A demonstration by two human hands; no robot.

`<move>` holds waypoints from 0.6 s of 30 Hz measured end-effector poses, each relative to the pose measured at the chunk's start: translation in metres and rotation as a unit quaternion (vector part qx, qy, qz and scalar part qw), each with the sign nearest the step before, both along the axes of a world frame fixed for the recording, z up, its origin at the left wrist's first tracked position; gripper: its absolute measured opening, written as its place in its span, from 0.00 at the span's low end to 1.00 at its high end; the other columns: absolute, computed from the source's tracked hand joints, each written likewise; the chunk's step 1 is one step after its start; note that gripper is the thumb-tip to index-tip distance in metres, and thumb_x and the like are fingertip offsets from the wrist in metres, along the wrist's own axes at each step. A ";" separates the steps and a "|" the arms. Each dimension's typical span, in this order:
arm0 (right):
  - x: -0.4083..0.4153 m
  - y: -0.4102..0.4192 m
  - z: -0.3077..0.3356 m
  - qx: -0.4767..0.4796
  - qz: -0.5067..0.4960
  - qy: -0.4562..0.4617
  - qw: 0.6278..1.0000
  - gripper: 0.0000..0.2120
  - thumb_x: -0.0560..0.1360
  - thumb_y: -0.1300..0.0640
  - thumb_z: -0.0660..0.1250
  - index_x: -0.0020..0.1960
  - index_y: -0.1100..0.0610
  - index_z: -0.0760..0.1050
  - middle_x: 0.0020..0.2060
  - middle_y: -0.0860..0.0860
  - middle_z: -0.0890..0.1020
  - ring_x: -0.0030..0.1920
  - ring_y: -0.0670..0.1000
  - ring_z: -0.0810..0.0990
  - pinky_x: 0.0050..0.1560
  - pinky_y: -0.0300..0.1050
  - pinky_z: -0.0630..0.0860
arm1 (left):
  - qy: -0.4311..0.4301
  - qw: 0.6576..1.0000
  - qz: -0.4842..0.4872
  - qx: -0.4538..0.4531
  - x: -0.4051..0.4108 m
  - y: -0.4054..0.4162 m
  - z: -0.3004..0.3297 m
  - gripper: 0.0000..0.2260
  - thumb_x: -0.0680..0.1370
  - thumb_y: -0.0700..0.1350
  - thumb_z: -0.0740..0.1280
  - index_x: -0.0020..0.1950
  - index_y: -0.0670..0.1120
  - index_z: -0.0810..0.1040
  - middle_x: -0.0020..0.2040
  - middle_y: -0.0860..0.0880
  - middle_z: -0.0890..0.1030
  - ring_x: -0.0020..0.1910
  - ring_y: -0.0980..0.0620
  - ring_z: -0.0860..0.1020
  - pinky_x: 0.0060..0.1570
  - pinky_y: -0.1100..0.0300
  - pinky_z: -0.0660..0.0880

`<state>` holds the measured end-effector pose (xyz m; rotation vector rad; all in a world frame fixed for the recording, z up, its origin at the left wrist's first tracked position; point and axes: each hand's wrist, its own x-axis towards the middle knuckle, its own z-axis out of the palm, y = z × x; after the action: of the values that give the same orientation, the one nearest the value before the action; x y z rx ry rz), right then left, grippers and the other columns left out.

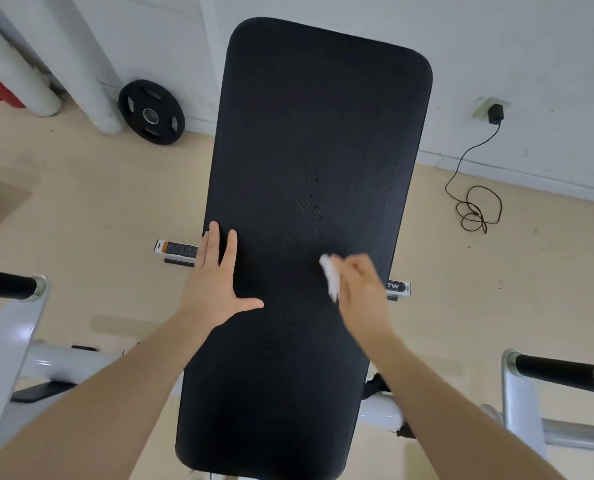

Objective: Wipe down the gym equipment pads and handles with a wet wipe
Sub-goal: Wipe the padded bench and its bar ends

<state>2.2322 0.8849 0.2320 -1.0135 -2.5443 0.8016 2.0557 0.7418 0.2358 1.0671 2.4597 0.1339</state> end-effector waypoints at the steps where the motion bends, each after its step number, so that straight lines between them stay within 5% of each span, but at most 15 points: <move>1: -0.016 0.016 0.014 0.036 -0.035 0.017 0.999 0.10 0.79 0.58 0.61 0.56 0.59 0.77 0.42 0.50 0.69 0.37 0.49 0.69 0.43 0.40 0.68 | 0.000 1.000 0.000 0.001 0.000 0.000 0.000 0.55 0.65 0.64 0.71 0.76 0.47 0.36 0.75 0.45 0.32 0.76 0.46 0.37 0.72 0.51 0.58; 5: -0.063 0.064 0.039 0.168 -0.054 0.022 0.984 0.13 0.75 0.66 0.62 0.57 0.61 0.78 0.47 0.57 0.77 0.44 0.58 0.74 0.42 0.48 0.75 | 0.001 1.000 -0.003 0.009 0.001 0.001 -0.001 0.55 0.65 0.64 0.70 0.76 0.46 0.36 0.76 0.44 0.33 0.76 0.45 0.38 0.72 0.51 0.57; 8: -0.072 0.070 0.020 0.129 0.013 -0.038 0.991 0.11 0.76 0.65 0.60 0.57 0.61 0.75 0.54 0.54 0.75 0.50 0.50 0.69 0.45 0.45 0.74 | 0.014 1.000 -0.014 0.012 -0.001 -0.001 -0.004 0.55 0.65 0.65 0.70 0.75 0.46 0.35 0.75 0.43 0.33 0.76 0.45 0.38 0.72 0.53 0.56; 13: -0.053 0.039 -0.008 0.193 0.096 -0.002 0.977 0.11 0.65 0.70 0.59 0.40 0.61 0.77 0.40 0.54 0.80 0.41 0.52 0.70 0.27 0.42 0.74 | 0.004 0.999 0.002 0.032 0.002 0.001 -0.010 0.57 0.64 0.64 0.72 0.76 0.45 0.36 0.75 0.42 0.32 0.76 0.44 0.37 0.73 0.51 0.55; 18: 0.005 -0.028 -0.050 0.173 0.243 -0.068 0.952 0.18 0.64 0.65 0.57 0.48 0.59 0.81 0.41 0.52 0.83 0.43 0.51 0.69 0.30 0.41 0.77 | 0.009 1.000 0.001 0.026 0.003 0.001 -0.013 0.56 0.66 0.62 0.72 0.75 0.45 0.35 0.75 0.42 0.32 0.75 0.43 0.36 0.73 0.50 0.57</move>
<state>2.2368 0.8568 0.1819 -0.3437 -2.9581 0.3697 2.0584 0.7427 0.2232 1.0930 2.4866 0.1913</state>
